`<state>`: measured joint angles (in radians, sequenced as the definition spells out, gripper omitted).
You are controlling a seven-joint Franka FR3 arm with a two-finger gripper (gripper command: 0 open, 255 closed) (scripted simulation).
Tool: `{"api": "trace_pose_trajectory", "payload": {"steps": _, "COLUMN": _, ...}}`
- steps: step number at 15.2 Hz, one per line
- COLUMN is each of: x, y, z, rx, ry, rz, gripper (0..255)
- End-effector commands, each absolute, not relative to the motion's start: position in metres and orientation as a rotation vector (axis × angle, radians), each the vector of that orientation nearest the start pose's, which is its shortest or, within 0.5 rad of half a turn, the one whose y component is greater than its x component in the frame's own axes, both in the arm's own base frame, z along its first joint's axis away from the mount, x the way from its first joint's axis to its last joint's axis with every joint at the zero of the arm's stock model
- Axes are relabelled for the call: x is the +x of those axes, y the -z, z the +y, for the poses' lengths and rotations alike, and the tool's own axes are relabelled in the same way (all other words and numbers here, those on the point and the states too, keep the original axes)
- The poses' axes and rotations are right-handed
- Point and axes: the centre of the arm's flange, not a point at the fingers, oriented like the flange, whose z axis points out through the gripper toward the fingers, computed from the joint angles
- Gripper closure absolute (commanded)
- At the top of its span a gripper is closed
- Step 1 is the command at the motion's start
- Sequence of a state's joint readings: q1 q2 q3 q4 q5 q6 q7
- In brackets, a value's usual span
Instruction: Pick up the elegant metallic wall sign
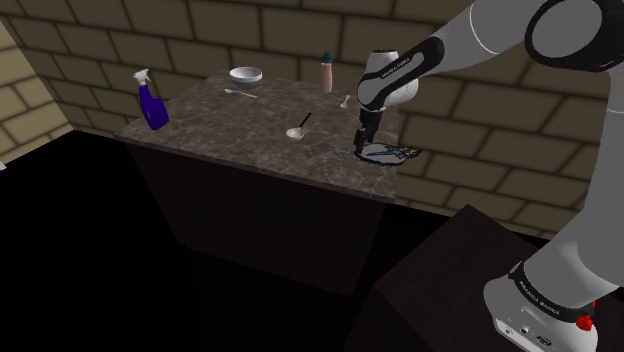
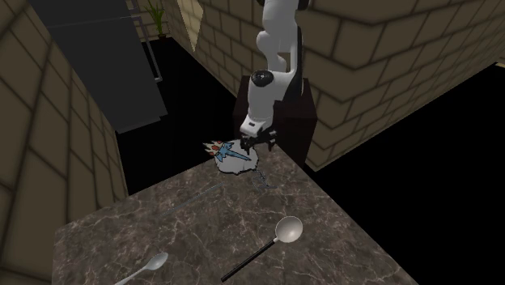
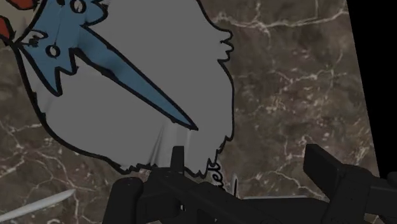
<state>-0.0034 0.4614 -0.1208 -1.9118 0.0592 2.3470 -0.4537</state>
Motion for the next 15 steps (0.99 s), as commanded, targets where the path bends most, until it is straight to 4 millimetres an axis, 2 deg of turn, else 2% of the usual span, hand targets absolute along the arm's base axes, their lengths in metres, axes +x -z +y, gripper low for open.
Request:
{"api": "trace_pose_trajectory", "payload": {"steps": 1, "x": 0.645, "y": -0.238, "z": -0.073, "rx": -3.1, "ry": -0.023, "rz": -0.503, "gripper": 0}}
{"api": "trace_pose_trajectory", "payload": {"steps": 4, "x": 0.675, "y": -0.217, "z": -0.07, "rx": -3.083, "ry": -0.001, "rz": -0.551, "gripper": 0}}
{"api": "trace_pose_trajectory", "payload": {"steps": 11, "x": 0.675, "y": -0.18, "z": -0.07, "rx": -3.083, "ry": -0.001, "rz": -0.551, "gripper": 0}}
{"api": "trace_pose_trajectory", "payload": {"steps": 14, "x": 0.675, "y": -0.177, "z": -0.07, "rx": -3.083, "ry": -0.001, "rz": -0.551, "gripper": 0}}
{"api": "trace_pose_trajectory", "payload": {"steps": 15, "x": 0.675, "y": -0.177, "z": -0.069, "rx": -3.083, "ry": -0.001, "rz": -0.551, "gripper": 255}}
